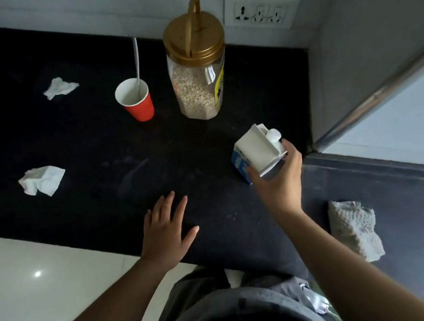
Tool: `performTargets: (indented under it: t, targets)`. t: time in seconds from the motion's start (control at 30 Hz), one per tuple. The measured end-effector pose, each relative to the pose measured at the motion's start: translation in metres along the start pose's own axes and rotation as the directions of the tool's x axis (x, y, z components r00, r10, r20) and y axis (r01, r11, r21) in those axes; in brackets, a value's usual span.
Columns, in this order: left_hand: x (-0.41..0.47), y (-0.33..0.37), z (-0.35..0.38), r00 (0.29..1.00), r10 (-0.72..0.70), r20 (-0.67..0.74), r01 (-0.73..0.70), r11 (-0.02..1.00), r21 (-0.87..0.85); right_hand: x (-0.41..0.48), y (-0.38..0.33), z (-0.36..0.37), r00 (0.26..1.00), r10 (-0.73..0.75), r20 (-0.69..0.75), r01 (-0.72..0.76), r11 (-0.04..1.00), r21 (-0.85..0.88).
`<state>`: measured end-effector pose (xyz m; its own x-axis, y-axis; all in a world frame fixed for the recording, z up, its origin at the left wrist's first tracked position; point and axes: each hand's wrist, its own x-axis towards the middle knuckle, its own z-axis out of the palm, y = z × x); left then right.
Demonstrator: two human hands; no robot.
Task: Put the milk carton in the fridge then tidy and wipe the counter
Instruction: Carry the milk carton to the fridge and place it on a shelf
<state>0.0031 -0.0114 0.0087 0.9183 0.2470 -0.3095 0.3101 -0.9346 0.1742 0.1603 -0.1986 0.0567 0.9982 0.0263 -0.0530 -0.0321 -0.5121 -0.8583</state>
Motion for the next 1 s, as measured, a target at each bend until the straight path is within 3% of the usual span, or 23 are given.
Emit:
performTargets:
  t: [0.8,0.9,1.0]
  targets:
    - [-0.004,0.002,0.000,1.000,-0.020,-0.006,0.020,1.000,0.013,-0.041,-0.004,-0.066,0.990,-0.024,0.140,0.011,0.996,0.093]
    - [-0.005,0.009,-0.007,0.997,-0.076,-0.022,0.076,0.997,-0.023,-0.050,-0.002,-0.077,0.976,-0.060,0.211,0.041,0.995,0.093]
    - [-0.023,0.026,-0.016,0.971,-0.203,-0.125,0.179,0.967,-0.179,-0.057,-0.004,-0.078,0.951,-0.114,0.289,0.087,0.991,0.105]
